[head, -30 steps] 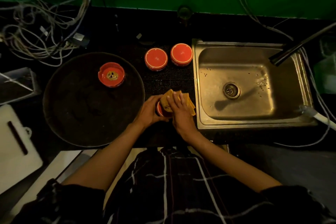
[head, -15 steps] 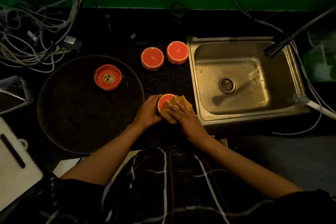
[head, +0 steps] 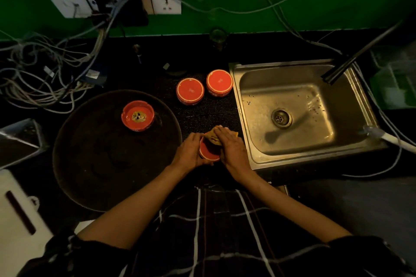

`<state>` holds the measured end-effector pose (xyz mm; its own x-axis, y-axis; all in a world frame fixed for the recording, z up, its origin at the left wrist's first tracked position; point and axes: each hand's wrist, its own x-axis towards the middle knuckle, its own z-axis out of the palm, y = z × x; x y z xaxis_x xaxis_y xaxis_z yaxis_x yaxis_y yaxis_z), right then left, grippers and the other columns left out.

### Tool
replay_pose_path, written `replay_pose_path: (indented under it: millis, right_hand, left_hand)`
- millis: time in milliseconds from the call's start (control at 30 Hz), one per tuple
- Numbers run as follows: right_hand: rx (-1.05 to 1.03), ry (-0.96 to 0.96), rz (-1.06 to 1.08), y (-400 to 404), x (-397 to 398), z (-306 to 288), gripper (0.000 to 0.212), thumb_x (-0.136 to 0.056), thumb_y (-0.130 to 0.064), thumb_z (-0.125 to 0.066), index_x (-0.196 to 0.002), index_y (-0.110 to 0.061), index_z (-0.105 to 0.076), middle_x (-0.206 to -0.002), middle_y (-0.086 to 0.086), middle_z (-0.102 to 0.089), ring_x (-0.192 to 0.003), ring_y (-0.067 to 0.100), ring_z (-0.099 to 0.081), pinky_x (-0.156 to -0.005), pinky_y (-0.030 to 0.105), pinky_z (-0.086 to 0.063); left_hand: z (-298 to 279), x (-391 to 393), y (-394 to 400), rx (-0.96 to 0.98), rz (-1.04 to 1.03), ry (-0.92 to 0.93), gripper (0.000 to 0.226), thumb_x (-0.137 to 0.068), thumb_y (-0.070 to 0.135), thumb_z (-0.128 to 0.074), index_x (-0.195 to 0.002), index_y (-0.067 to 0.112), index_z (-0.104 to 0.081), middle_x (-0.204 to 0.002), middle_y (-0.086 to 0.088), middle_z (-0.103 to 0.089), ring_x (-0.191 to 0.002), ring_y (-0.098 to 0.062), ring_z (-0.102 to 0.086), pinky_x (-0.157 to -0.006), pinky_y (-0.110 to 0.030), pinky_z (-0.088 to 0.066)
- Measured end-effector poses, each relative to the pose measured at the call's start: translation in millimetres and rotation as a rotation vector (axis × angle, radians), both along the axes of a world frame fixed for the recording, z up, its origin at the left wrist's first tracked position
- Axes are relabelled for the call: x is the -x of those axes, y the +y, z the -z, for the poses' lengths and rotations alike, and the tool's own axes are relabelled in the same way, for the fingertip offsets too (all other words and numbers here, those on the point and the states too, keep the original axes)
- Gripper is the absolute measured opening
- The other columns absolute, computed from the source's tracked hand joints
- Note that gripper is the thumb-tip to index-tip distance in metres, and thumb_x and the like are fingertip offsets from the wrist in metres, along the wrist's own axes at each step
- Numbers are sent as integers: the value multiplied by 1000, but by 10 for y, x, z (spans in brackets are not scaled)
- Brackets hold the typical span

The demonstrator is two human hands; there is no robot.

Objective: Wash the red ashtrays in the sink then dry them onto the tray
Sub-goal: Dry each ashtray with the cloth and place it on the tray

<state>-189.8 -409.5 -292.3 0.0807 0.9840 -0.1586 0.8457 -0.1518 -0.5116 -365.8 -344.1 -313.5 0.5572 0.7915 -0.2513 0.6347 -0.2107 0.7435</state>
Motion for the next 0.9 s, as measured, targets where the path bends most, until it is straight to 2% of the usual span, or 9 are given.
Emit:
replay_pose_path:
  millis: [167,267,333,400,467,567,733,800,900]
  right_hand:
    - [-10,-61,-91,-68,28,23,75,-85,-4,-58,-154,-18,-33,-161,3,-30,-149,20,-27,-117,50,-30]
    - [3,-101,-174,-141,61,-46,78,-84,-6,-63,-155,-15,-31,-162,5,-25,-149,24,-26,-119,43,-17]
    - [-18,-170,-232,-216,63,-77,79,-81,-8,-65,-154,-16,-34,-161,7,-29,-147,28,-31,-118,49,-21]
    - [-10,-209,-331,-308,5,-76,72,-84,-16,-59,-153,-18,-37,-159,7,-34,-144,30,-36,-114,53,-34]
    - [36,-202,-382,-401,-68,-68,69,-88,-26,-52,-154,-21,-33,-162,3,-29,-145,28,-32,-112,50,-33]
    - [40,-160,-335,-427,-226,-105,69,-89,-35,-59,-153,-22,-36,-162,1,-28,-145,28,-31,-110,47,-34]
    - [-2,-113,-65,-149,-400,-191,72,-82,-1,-53,-151,-13,-38,-156,13,-37,-140,33,-38,-117,44,-32]
    - [-16,-129,24,3,-370,-209,74,-82,-1,-56,-152,-14,-35,-153,15,-41,-137,32,-44,-113,46,-38]
    - [12,-87,-12,74,-105,-181,74,-85,-7,-59,-152,-23,-32,-151,13,-45,-134,33,-47,-107,46,-44]
  left_hand:
    - [22,25,10,7,-5,27,95,-50,59,-89,-128,19,-52,-119,-2,-55,-106,-22,-59,-84,-44,-53]
    - [24,24,19,-6,3,43,94,-53,57,-88,-130,19,-51,-119,-3,-55,-106,-23,-60,-82,-43,-53]
    - [22,17,12,-23,5,60,85,-61,52,-82,-132,18,-50,-120,-5,-55,-107,-27,-61,-81,-44,-54]
    - [36,7,0,-39,3,71,78,-67,43,-78,-134,15,-48,-123,-8,-54,-109,-30,-61,-81,-45,-54]
    - [47,9,1,-39,7,88,82,-67,40,-83,-137,15,-47,-127,-8,-53,-112,-30,-59,-83,-46,-54]
    - [45,19,8,-26,18,101,93,-60,47,-89,-137,16,-46,-128,-5,-52,-115,-27,-57,-85,-44,-52]
    - [19,34,3,2,-1,70,103,-50,59,-91,-134,18,-48,-126,-2,-52,-114,-22,-55,-86,-43,-52]
    - [9,31,1,7,-3,79,104,-49,59,-90,-135,19,-47,-127,-1,-51,-116,-21,-53,-88,-44,-51]
    - [-4,19,0,12,-11,78,103,-50,58,-90,-135,19,-47,-126,-2,-52,-115,-22,-55,-88,-45,-51]
